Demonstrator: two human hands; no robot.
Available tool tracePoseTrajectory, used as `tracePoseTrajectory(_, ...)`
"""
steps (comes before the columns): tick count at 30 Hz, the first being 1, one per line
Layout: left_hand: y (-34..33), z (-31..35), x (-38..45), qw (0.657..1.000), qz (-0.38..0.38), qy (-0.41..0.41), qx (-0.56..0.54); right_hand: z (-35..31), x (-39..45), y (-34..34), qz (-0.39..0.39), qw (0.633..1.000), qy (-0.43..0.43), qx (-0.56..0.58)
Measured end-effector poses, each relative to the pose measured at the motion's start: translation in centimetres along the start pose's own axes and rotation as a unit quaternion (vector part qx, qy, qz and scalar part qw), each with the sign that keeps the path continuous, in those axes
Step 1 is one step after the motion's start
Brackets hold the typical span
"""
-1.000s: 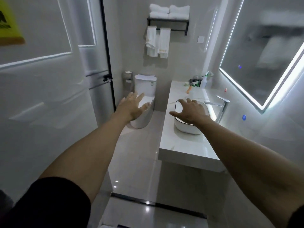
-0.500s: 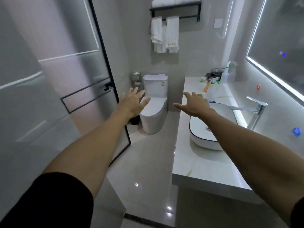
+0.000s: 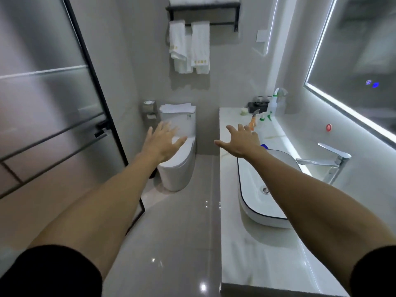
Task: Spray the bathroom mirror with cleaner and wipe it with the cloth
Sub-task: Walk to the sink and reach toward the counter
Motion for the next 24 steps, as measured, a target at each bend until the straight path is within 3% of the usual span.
tracePoseTrajectory(10,-7.8,-6.1,14.0,0.998,-0.004,-0.027,-0.050,-3.0,11.9,-6.0,-0.002,0.999,-0.035,-0.033)
tracePoseTrajectory(24,-21.4,-2.5,36.5,0.993,-0.016,-0.089,-0.072,6.7,30.0,-17.4,-0.007,0.992,-0.119,-0.050)
Point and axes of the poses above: each hand's wrist, its own x-axis towards the middle knuckle, its own y-axis out of the back of the hand, z = x × y, the point moved 9 cm from there along x, towards the middle knuckle, and after that the axes turned 15 degrees about z, right-handed, at the moved point
